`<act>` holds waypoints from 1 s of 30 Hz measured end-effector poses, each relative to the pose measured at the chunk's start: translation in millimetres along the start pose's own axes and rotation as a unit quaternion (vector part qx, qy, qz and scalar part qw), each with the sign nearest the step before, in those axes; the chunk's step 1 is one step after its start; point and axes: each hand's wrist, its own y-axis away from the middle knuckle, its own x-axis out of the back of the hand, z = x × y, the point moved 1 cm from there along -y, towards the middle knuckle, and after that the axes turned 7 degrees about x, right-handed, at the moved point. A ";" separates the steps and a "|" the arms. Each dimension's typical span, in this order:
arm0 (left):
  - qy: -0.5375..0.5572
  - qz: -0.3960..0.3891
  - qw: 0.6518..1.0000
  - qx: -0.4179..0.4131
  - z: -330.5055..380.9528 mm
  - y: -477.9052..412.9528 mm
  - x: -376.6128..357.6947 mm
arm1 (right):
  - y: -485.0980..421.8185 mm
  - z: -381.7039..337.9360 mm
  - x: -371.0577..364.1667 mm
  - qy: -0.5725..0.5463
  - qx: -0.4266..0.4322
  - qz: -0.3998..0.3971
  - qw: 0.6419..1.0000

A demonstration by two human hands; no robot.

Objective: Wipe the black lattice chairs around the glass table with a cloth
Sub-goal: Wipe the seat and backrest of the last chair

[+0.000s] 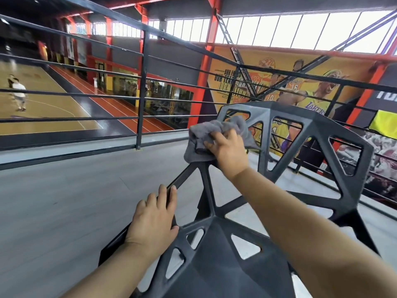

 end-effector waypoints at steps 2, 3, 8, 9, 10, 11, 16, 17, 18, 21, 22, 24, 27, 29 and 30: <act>-0.008 -0.005 1.000 0.007 -0.7 0.0 1.1 | -22.9 11.8 19.1 0.085 0.051 0.017 0.995; -0.011 -0.013 1.000 0.010 -0.7 0.1 1.2 | -30.1 17.8 28.6 0.148 0.095 -0.004 0.984; -0.027 0.002 1.000 0.010 0.3 1.4 0.8 | -23.9 47.1 58.4 0.260 0.078 -0.099 0.957; -0.024 0.001 1.000 0.012 0.0 1.6 1.7 | -19.9 52.6 63.5 0.267 0.060 -0.098 0.957; -0.021 -0.007 1.000 0.014 -0.4 2.1 2.8 | -15.4 59.7 69.3 0.275 0.034 -0.106 0.955; -0.021 -0.013 1.000 0.016 -0.6 2.3 3.4 | -11.2 70.1 75.9 0.275 -0.001 -0.105 0.956; 0.001 0.017 1.000 0.011 -1.1 1.0 0.2 | 6.7 110.3 106.8 0.247 -0.162 -0.060 0.953; 0.007 0.013 1.000 0.003 -0.8 0.4 0.2 | 3.6 110.2 105.6 0.230 -0.185 -0.051 0.954; 0.005 0.007 1.000 -0.003 -0.4 -0.4 0.5 | -2.1 105.5 103.3 0.202 -0.227 -0.036 0.952; 0.000 -0.006 1.000 0.001 0.2 -0.6 -1.3 | -23.4 75.8 82.1 0.101 -0.287 -0.009 0.953; 0.012 -0.011 1.000 0.001 -0.1 -1.8 -0.5 | -28.7 62.9 73.6 0.075 -0.270 -0.011 0.960; 0.013 -0.037 0.999 0.003 -0.3 -2.2 4.3 | -33.0 34.3 55.6 0.039 -0.221 -0.029 0.974; 0.019 -0.021 1.000 0.000 1.5 1.3 6.9 | -12.8 -8.4 23.3 -0.005 -0.170 -0.078 0.982; 0.006 -0.016 1.000 0.006 1.1 1.8 7.7 | 13.3 -27.9 5.6 -0.011 -0.141 -0.114 0.983; -0.002 -0.029 1.000 0.008 -0.6 1.0 7.5 | 25.5 -34.1 -1.1 -0.001 -0.117 -0.138 0.983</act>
